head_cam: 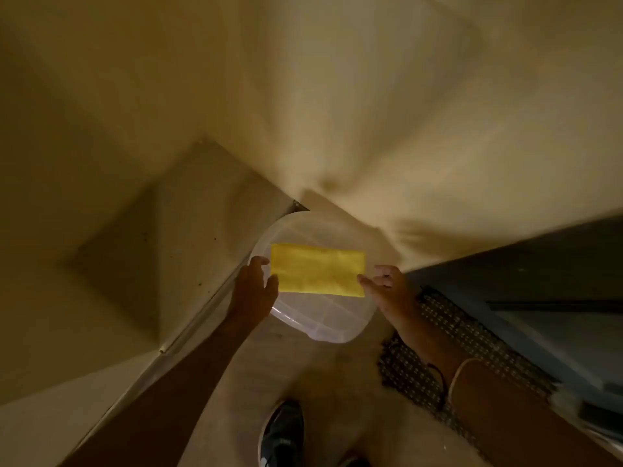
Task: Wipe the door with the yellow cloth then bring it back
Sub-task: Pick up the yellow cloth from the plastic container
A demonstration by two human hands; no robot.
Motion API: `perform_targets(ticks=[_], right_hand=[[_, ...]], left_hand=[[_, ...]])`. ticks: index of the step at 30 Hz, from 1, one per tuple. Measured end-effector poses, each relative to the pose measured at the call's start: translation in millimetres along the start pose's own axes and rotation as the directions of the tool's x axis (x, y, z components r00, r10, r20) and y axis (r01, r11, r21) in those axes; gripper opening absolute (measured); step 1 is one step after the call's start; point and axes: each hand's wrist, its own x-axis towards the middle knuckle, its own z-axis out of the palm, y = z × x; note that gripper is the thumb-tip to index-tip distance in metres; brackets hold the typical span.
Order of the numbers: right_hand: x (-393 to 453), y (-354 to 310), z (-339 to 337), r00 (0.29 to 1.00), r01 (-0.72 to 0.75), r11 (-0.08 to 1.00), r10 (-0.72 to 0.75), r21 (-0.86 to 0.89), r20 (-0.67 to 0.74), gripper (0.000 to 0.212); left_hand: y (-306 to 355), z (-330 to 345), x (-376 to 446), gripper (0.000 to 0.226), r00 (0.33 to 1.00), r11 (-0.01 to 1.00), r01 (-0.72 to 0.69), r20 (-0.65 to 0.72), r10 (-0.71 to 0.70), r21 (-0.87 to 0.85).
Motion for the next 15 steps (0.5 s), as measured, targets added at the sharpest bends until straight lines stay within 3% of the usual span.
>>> perform_targets(ticks=[7, 15], right_hand=[[46, 15, 17, 0.992, -0.109, 0.991, 0.103, -0.076, -0.072, 0.056], [68, 27, 38, 0.991, -0.075, 0.981, 0.053, -0.181, -0.125, 0.061]], left_hand=[[-1, 25, 41, 0.047, 0.998, 0.999, 0.044, -0.053, -0.044, -0.001], [6, 42, 61, 0.065, 0.978, 0.980, 0.194, -0.077, -0.196, -0.033]])
